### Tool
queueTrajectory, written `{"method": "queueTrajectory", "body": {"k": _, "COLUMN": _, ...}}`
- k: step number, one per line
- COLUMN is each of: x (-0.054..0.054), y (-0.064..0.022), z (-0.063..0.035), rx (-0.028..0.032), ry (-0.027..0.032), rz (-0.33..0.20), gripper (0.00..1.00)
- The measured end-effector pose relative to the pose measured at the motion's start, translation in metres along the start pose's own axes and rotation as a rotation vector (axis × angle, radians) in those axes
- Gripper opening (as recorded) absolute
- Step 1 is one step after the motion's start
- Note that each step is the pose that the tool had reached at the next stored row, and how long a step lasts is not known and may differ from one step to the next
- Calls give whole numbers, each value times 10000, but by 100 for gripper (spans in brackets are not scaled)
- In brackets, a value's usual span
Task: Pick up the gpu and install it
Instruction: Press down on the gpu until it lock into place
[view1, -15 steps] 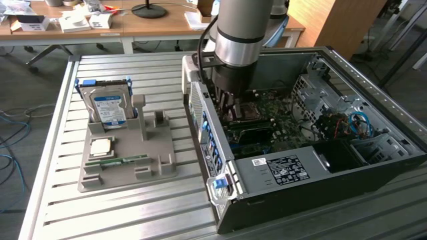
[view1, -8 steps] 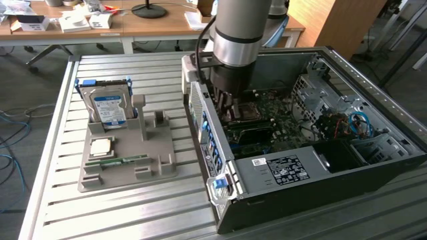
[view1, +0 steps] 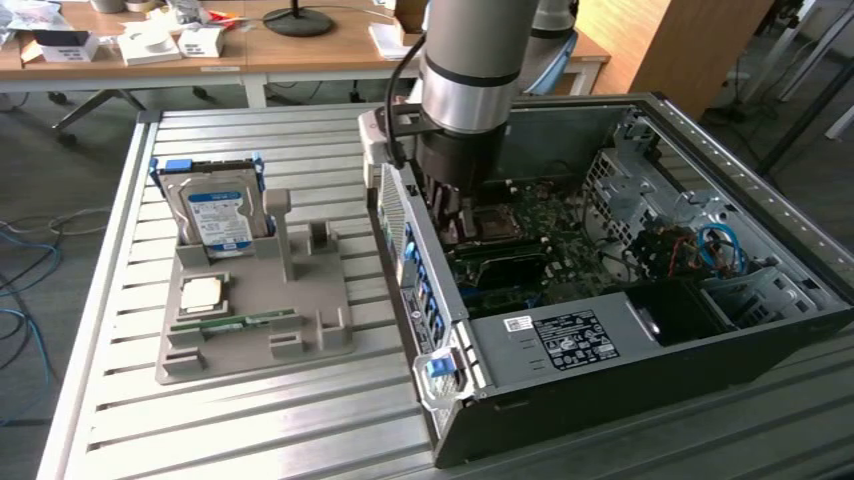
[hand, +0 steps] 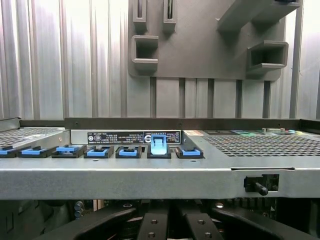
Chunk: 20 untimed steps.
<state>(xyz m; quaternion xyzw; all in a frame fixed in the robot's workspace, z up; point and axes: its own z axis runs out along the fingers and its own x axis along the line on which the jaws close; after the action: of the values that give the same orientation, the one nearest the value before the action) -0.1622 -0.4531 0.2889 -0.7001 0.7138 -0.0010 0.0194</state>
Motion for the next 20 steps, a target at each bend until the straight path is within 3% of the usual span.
{"method": "queueTrajectory", "body": {"k": 11, "x": 1, "y": 21, "z": -1, "rx": 0, "ry": 0, "rz": 11, "gripper": 11}}
{"method": "queueTrajectory", "body": {"k": 20, "x": 0, "y": -21, "z": 0, "rx": 2, "ry": 2, "rz": 65, "gripper": 11}}
